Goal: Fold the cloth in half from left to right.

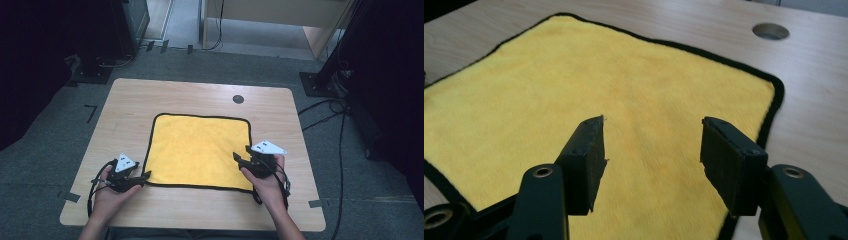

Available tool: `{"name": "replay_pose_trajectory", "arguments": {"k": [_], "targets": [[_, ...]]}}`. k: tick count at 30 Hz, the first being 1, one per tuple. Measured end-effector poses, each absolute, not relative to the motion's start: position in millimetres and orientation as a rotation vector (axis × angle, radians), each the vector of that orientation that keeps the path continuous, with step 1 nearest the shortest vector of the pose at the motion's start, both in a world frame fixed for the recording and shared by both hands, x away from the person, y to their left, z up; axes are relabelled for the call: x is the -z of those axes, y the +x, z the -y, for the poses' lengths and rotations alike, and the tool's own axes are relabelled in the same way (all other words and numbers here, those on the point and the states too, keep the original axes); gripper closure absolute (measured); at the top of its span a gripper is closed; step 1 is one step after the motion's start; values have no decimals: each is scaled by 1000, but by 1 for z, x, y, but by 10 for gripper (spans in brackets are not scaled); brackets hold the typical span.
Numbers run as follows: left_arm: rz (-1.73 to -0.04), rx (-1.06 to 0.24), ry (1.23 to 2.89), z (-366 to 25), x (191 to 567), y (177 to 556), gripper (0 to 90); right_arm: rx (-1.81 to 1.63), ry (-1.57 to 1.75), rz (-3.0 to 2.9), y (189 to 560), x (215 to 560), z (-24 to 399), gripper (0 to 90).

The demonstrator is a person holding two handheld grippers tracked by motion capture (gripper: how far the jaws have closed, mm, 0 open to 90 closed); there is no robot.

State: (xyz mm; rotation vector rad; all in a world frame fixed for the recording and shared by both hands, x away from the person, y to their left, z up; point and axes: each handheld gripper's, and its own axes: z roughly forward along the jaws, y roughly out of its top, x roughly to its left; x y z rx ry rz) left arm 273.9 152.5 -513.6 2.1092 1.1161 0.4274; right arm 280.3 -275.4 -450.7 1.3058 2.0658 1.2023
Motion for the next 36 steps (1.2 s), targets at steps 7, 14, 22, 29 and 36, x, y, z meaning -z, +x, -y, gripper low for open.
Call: {"name": "replay_pose_trajectory", "arguments": {"k": [7, 14, 22, 29, 36], "targets": [[-1134, -464, 2089, -152, 515, 269, 384, -1255, 1249, -2102, 319, 434, 238, 440], [-1144, -468, 2071, -154, 516, 261, 384, -1289, 1210, -2140, 360, 433, 196, 450], [-1145, -478, 2076, -153, 516, 261, 384, -1303, 1194, -2180, 394, 441, 155, 473], [-1157, -486, 2081, -152, 516, 260, 387, -1284, 1155, -2270, 426, 458, 104, 497], [-1156, -483, 2086, -151, 515, 257, 429, -1233, 1147, -2307, 460, 475, 61, 544]]}}
